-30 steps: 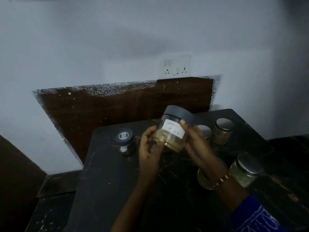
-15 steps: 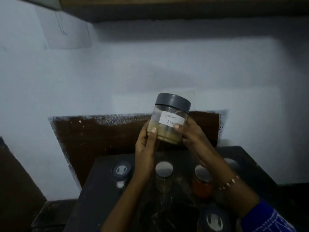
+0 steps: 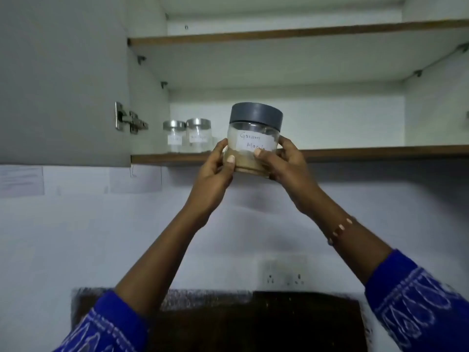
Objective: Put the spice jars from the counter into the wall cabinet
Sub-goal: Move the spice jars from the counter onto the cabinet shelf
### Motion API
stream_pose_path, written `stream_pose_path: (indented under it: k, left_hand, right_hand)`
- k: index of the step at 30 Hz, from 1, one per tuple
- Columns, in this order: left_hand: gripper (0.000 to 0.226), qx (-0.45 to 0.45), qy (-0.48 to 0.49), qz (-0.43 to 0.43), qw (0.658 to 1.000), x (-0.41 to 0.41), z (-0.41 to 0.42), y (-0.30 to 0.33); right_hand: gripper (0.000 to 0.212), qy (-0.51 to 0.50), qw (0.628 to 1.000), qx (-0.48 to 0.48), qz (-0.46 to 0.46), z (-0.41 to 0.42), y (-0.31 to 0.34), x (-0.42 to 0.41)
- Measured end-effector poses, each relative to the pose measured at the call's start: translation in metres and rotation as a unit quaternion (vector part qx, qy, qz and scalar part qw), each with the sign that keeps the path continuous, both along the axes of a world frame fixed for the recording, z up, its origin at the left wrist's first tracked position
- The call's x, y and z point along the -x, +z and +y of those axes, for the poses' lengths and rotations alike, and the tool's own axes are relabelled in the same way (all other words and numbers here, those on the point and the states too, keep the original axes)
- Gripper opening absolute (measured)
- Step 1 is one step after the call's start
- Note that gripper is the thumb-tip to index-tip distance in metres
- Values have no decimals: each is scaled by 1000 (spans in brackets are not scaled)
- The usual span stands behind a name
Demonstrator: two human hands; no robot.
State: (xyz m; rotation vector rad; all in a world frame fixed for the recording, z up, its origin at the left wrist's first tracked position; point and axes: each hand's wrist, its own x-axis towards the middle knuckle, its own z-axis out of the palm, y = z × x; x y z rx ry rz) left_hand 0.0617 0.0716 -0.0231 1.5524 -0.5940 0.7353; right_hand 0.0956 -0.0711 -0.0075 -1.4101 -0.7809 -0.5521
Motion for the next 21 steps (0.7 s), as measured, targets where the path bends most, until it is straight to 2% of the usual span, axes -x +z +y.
stream_pose_path:
  k: [6, 11, 16, 21]
  left_hand:
    - [44, -22, 97, -8, 995, -41, 12, 56]
    - [38, -99, 166, 20, 981, -71, 31, 70]
    - [38, -157, 284, 26, 946, -98, 37, 73]
    - [42, -219, 369, 53, 902, -126, 39, 88]
  right_hand:
    - [56, -61, 995, 66, -40, 20, 62, -40]
    - [57, -76, 988, 132, -40, 38, 76, -68]
    - [55, -91, 980, 174, 7, 50, 74, -98]
    - [64, -224, 942, 249, 16, 57, 87, -117]
